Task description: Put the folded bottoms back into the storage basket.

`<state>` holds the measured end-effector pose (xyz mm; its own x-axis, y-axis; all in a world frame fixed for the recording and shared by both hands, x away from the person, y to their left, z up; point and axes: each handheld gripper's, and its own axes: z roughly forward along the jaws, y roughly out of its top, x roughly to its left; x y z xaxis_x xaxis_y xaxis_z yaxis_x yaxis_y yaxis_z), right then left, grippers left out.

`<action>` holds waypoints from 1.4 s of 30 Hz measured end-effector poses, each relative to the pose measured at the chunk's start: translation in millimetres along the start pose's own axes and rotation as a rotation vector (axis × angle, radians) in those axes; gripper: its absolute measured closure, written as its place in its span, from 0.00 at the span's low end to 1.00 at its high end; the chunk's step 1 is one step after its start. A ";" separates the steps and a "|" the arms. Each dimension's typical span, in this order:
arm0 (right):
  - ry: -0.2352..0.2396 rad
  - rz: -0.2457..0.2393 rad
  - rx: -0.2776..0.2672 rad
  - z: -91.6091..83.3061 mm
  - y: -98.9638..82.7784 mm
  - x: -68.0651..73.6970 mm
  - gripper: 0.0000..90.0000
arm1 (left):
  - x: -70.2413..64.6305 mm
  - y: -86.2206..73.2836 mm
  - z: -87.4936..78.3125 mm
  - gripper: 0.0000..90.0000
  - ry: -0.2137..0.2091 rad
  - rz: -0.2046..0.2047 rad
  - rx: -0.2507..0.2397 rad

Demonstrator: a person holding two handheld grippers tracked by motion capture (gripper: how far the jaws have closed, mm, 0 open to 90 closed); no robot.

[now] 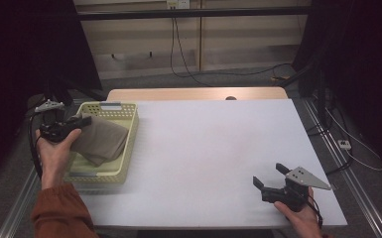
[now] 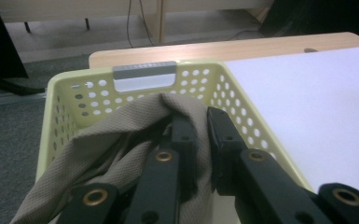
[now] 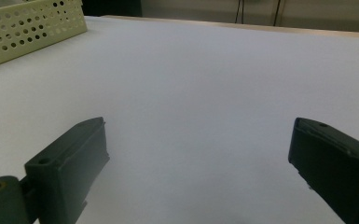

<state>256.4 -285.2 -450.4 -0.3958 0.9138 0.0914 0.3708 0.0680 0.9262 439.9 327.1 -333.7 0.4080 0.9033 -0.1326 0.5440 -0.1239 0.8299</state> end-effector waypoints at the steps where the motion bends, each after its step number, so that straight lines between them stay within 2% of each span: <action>1: 0.000 0.000 0.001 0.2 0.0 0.1 0.05 | 2.0 -0.3 2.6 0.92 0.003 -0.008 -0.001; 5: -0.001 -0.004 0.001 1.1 0.0 0.4 0.05 | 9.5 -2.3 14.0 0.92 0.027 -0.009 0.018; 9: -0.001 0.000 0.004 0.6 -0.1 0.0 0.05 | 15.9 -2.1 20.4 0.92 0.061 -0.006 0.064; 13: 0.001 -0.001 0.004 1.1 -0.3 0.3 0.05 | 20.1 -5.0 23.0 0.91 0.074 0.000 0.144; 16: 0.004 -0.003 0.008 2.1 -0.4 0.4 0.05 | 19.0 -6.3 21.4 0.92 0.093 0.014 0.195; 21: 0.005 -0.004 0.011 2.0 -0.4 1.1 0.05 | 16.4 -7.5 19.6 0.92 0.130 0.037 0.227; 24: 0.003 -0.003 0.006 1.4 -0.1 1.0 0.05 | 18.1 -10.4 23.0 0.92 0.136 0.028 0.226; 27: 0.004 -0.004 0.005 1.4 0.0 1.0 0.05 | 18.9 -11.4 27.8 0.92 0.114 0.023 0.219; 30: 0.004 -0.006 0.007 1.5 0.0 0.9 0.05 | 17.7 -10.8 33.9 0.92 0.081 -0.013 0.184; 33: 0.004 -0.003 0.005 1.3 0.1 1.2 0.05 | 11.9 -9.1 43.3 0.92 0.069 0.000 0.181; 36: 0.004 -0.003 0.005 1.4 0.1 0.9 0.05 | 9.5 -7.9 50.4 0.92 0.008 -0.034 0.153; 37: 0.003 -0.004 0.005 1.3 0.2 0.8 0.05 | 10.7 -7.8 51.9 0.92 -0.031 -0.053 0.142; 38: 0.003 -0.002 0.005 1.2 0.2 0.7 0.05 | 10.0 -7.4 53.4 0.92 -0.033 -0.057 0.135; 40: 0.003 -0.003 0.005 0.9 0.2 0.6 0.05 | 6.8 -6.2 56.7 0.92 0.007 -0.014 0.146; 42: 0.004 -0.003 0.005 1.1 0.2 0.7 0.05 | 7.5 -6.5 59.1 0.92 0.023 -0.001 0.148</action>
<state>257.1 -284.1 -450.6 -0.4004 0.9119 0.0903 0.3738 0.0726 0.9246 482.7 310.4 -372.1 0.3911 0.9126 -0.1195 0.6471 -0.1803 0.7407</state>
